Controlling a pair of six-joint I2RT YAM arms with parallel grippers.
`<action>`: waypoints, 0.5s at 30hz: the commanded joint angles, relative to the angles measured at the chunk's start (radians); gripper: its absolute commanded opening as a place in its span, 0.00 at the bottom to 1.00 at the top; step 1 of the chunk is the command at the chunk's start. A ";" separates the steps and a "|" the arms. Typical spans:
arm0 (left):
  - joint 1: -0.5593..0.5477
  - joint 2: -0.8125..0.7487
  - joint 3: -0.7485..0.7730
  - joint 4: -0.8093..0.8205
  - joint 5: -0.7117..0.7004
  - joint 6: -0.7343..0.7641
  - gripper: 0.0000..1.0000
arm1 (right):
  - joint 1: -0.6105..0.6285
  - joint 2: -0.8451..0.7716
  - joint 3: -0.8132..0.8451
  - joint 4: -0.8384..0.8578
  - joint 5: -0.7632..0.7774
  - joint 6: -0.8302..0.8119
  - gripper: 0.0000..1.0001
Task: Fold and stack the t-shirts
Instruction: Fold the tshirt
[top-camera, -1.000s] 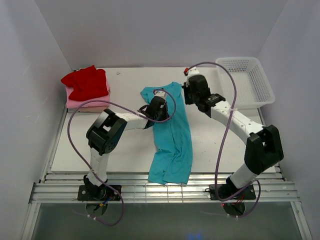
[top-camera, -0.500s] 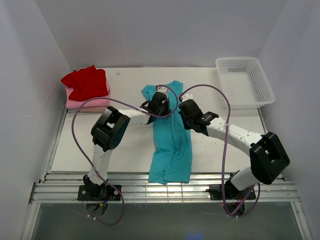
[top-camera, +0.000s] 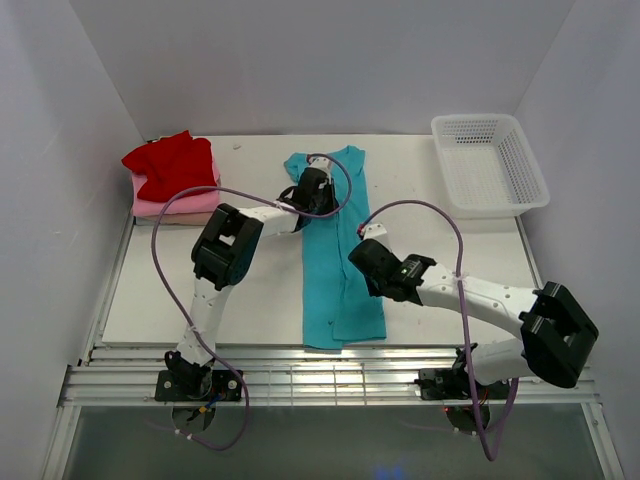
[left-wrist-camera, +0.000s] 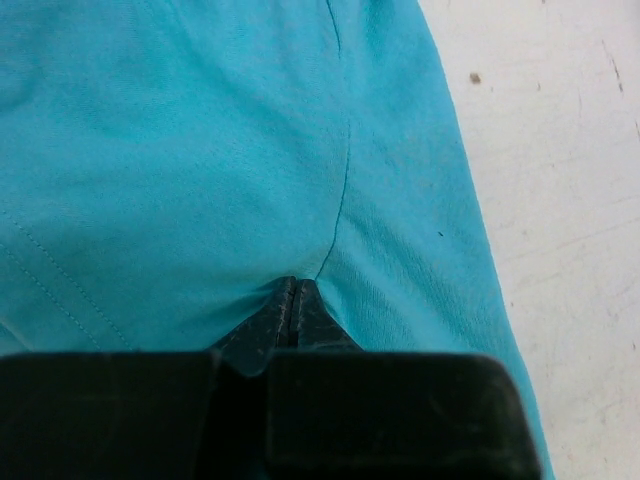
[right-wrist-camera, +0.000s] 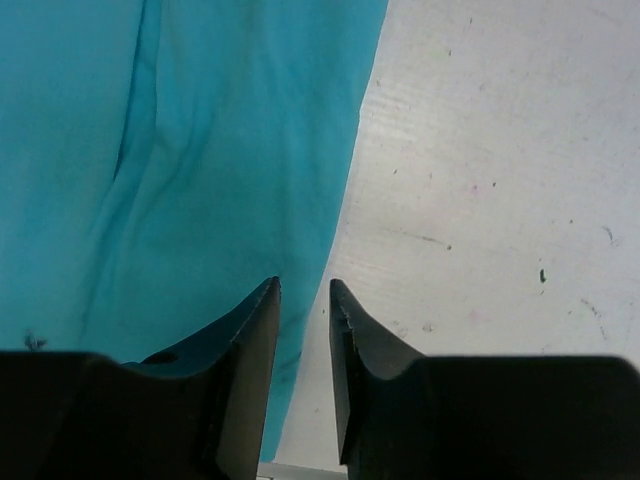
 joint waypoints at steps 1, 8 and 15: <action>0.036 0.075 0.047 -0.128 -0.025 0.071 0.00 | 0.040 -0.064 -0.061 -0.053 0.010 0.106 0.34; 0.062 0.164 0.176 -0.183 -0.036 0.124 0.00 | 0.083 -0.145 -0.152 -0.062 -0.038 0.192 0.39; 0.071 0.111 0.164 -0.113 -0.072 0.170 0.02 | 0.095 -0.168 -0.209 -0.020 -0.078 0.219 0.39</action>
